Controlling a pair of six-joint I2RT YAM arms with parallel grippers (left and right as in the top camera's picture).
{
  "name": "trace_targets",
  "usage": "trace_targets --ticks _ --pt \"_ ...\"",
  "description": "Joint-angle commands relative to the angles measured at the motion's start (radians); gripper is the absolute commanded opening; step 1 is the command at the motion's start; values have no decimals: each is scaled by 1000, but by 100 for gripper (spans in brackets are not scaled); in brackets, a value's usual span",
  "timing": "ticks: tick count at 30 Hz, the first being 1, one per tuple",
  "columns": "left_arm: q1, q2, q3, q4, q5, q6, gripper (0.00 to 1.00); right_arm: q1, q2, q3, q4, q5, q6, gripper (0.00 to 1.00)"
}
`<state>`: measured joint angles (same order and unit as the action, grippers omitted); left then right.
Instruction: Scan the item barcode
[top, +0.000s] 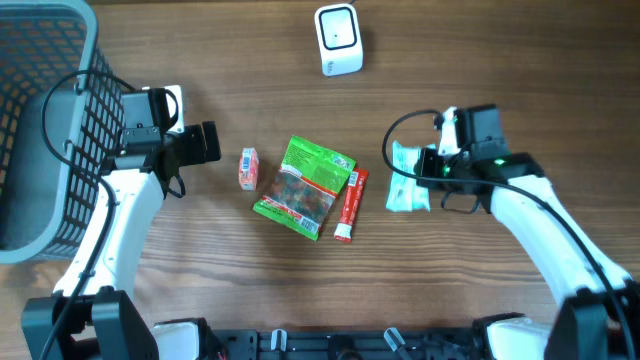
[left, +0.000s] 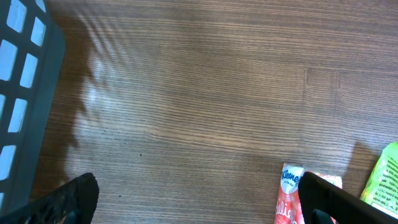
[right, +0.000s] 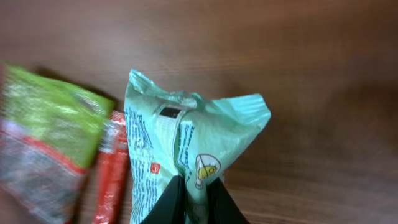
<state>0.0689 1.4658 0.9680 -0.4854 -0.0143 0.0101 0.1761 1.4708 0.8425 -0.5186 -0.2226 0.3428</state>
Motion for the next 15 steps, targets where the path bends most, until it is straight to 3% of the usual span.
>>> trace_targets --ticks 1,2,5,8,10,12,15 --pt "5 -14 15 3 -6 5 100 -2 63 -67 66 13 104 29" --pt "5 -14 15 3 -6 5 100 -3 77 -68 67 14 91 43" --pt "5 -14 15 3 -6 5 100 -11 66 -45 51 21 39 45" --pt "5 -14 15 3 -6 5 100 -18 24 55 -81 14 23 49" --pt "5 -14 15 3 -6 5 100 -18 -5 93 -158 12 6 44" --pt "5 -14 15 3 -6 5 100 -12 -23 96 -220 13 -23 21" --pt "5 -14 15 3 -6 5 100 37 -21 76 -277 19 -52 17"
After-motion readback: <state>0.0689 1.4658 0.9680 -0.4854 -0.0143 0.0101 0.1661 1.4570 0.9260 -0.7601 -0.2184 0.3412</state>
